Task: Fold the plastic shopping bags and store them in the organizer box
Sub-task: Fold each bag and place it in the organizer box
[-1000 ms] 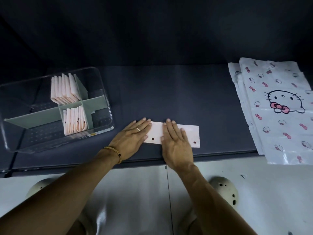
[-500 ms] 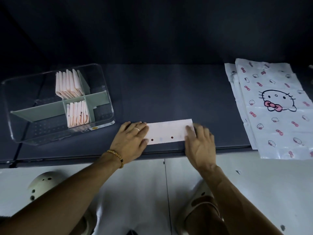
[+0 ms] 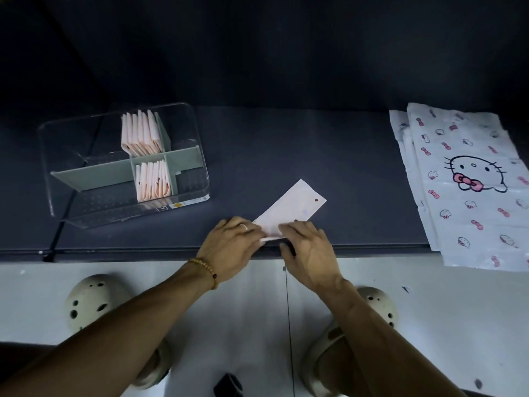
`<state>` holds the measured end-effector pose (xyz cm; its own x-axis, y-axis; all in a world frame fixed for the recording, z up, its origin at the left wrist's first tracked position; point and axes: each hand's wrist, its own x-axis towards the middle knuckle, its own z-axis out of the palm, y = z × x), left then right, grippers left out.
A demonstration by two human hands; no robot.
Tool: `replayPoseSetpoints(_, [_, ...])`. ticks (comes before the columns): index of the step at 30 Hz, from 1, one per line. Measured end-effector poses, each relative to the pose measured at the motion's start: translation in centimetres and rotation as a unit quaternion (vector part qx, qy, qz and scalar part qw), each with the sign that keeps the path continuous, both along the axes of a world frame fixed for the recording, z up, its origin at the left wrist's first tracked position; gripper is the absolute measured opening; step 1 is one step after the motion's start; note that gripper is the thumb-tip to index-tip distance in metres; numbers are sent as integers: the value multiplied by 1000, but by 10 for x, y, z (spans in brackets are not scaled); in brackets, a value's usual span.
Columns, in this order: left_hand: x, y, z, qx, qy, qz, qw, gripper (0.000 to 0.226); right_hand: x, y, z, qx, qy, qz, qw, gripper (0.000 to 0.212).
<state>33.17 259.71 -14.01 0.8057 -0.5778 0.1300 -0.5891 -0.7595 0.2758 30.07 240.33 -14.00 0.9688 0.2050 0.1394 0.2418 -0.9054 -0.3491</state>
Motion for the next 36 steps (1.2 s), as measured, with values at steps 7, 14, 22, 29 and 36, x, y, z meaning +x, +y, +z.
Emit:
replayPoseSetpoints(7, [18, -20, 14, -232, 300, 161, 911, 27, 19, 7, -2, 251, 134, -213, 935, 13])
replayPoseSetpoints(14, [31, -33, 3, -192, 280, 248, 907, 40, 39, -1, -1, 293, 186, -303, 887, 13])
replayPoseSetpoints(22, [41, -40, -3, -129, 270, 298, 907, 21, 57, 1, -3, 219, 212, -336, 891, 15])
replayPoseSetpoints(29, [41, -37, -7, -57, 122, 286, 949, 27, 70, 5, -7, 142, 227, -323, 908, 14])
replayPoseSetpoints(36, [54, -36, -12, 80, 71, 39, 993, 41, 72, 6, 3, 76, 188, -304, 931, 20])
